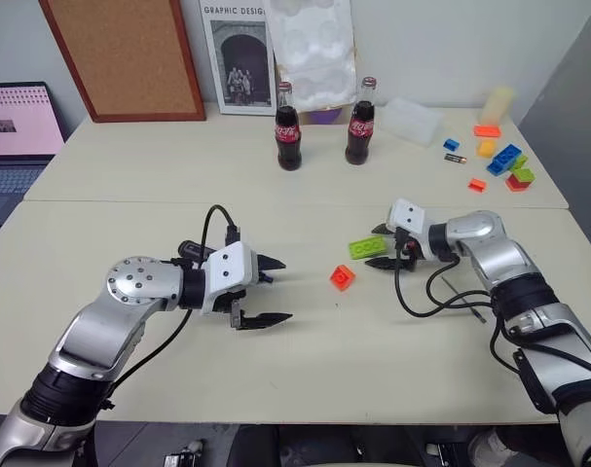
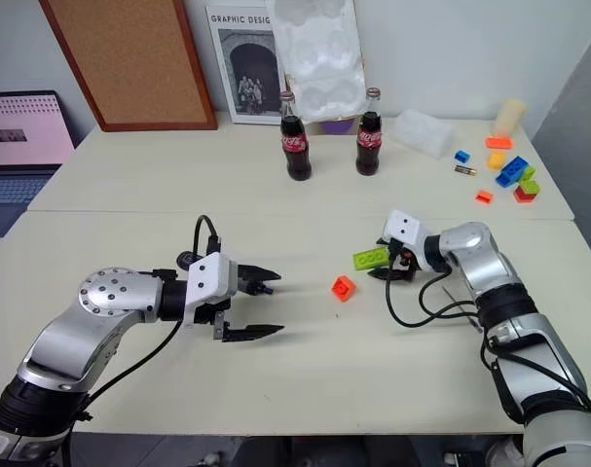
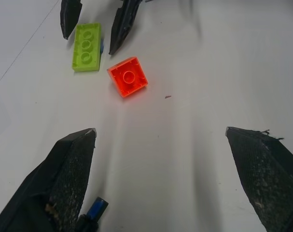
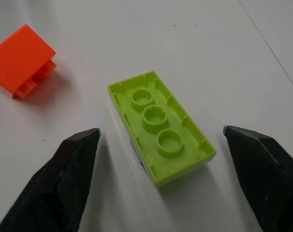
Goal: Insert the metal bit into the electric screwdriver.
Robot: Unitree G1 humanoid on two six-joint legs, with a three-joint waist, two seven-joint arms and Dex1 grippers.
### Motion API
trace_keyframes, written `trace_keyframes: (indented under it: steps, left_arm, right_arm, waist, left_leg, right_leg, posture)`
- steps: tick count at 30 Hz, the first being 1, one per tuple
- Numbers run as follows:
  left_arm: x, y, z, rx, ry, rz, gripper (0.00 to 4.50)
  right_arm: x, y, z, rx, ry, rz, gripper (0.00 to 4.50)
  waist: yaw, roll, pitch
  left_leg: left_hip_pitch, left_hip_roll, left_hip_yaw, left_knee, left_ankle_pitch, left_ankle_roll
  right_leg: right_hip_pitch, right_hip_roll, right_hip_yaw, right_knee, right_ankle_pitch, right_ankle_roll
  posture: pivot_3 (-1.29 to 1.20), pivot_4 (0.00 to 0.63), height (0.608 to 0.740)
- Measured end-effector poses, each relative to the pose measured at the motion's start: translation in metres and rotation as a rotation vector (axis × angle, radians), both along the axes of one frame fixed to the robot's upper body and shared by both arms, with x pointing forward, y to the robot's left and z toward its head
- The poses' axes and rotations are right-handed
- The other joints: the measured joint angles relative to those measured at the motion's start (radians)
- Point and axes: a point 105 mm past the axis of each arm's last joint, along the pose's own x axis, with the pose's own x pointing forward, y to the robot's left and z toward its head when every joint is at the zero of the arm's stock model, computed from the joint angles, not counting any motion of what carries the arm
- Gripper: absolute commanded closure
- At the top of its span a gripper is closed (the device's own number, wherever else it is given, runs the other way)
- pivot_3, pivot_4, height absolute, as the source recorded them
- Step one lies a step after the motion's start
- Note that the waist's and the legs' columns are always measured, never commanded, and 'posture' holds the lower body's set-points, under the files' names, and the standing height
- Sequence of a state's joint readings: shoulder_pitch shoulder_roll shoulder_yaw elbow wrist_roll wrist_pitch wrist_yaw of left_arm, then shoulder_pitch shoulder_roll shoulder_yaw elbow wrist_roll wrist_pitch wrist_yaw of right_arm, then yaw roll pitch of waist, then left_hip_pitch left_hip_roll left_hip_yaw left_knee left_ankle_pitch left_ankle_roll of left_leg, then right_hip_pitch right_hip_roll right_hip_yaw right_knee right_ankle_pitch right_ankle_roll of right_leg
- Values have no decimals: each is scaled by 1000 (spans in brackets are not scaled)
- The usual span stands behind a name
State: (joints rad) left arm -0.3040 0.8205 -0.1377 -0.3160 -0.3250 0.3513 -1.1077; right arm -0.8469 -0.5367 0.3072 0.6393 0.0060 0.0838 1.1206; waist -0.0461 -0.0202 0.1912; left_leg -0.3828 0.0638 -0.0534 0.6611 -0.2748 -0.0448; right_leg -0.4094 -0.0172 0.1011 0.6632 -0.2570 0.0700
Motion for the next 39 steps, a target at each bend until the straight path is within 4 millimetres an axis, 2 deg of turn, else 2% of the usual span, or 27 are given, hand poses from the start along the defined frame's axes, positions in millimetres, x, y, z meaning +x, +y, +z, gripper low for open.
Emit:
trace_keyframes:
  steps: [1,2,7,12,15,19,21,27,32,36,38,39]
  left_arm:
    - [0,0,-1,0,-3,-4,0]
    - [0,-1,-1,1,-3,-6,0]
    - [0,-2,-4,-3,0,-8,0]
    - [-1,-8,-5,-25,4,-20,0]
    - [-1,-15,-1,-51,-2,-31,0]
    - [-3,-37,10,-140,-13,-67,0]
    - [0,-49,16,-182,-29,-80,0]
    - [-2,-92,31,-260,-37,-199,0]
    - [4,-118,37,-284,-42,-265,0]
    - [6,-136,43,-298,-51,-319,0]
    - [6,-139,43,-289,-62,-331,0]
    - [7,-140,42,-284,-64,-334,0]
  right_arm:
    - [1,1,1,-1,-5,5,1595]
    - [1,2,1,-1,-6,5,1710]
    - [-2,-3,-1,-26,-6,11,3018]
    - [-13,-25,5,-37,-52,-20,3026]
    - [-22,-40,18,0,-106,-81,3026]
    - [-43,-89,25,30,-176,-320,3026]
    - [-57,-116,20,30,-188,-471,3026]
    - [-70,-187,16,74,-262,-986,3026]
    - [-71,-211,1,141,-255,-1263,3026]
    - [-61,-223,1,231,-244,-1401,3026]
    - [-60,-228,1,277,-238,-1438,2325]
    - [-61,-229,0,288,-233,-1453,2201]
  waist:
    - [0,0,0]
    - [0,0,0]
    - [0,0,0]
    - [4,0,0]
    - [6,0,0]
    - [21,0,0]
    - [22,0,0]
    - [1,2,-1]
    - [-12,3,-1]
    - [-13,3,-2]
    - [-12,4,-2]
    - [-11,4,-2]
  left_leg:
    - [0,0,0,0,0,0]
    - [0,0,0,0,0,0]
    - [0,0,0,0,0,0]
    - [0,0,0,0,0,0]
    - [0,0,-1,0,0,0]
    - [-2,-1,-2,1,0,0]
    - [-1,-1,-1,1,0,0]
    - [2,-2,0,2,1,0]
    - [3,-2,0,2,2,1]
    - [2,-2,0,1,2,1]
    - [2,-2,-1,0,2,1]
    - [2,-2,-1,0,2,1]
  right_leg:
    - [0,0,0,0,0,0]
    - [0,0,0,0,0,0]
    - [0,0,0,0,0,0]
    - [0,0,0,0,0,0]
    - [0,0,-1,0,0,0]
    - [1,-1,-1,-1,0,1]
    - [1,-1,-1,-1,0,1]
    - [3,0,1,0,0,2]
    - [3,0,3,0,0,5]
    - [3,0,3,0,3,0]
    - [3,1,2,-1,2,1]
    - [3,1,2,-1,2,1]
  posture:
    - [0,150,740]
    - [0,150,740]
    - [0,150,740]
    - [0,150,740]
    - [0,150,740]
    - [0,150,740]
    - [0,150,740]
    - [0,150,740]
    - [0,150,740]
    - [0,150,740]
    - [0,150,740]
    - [0,150,740]
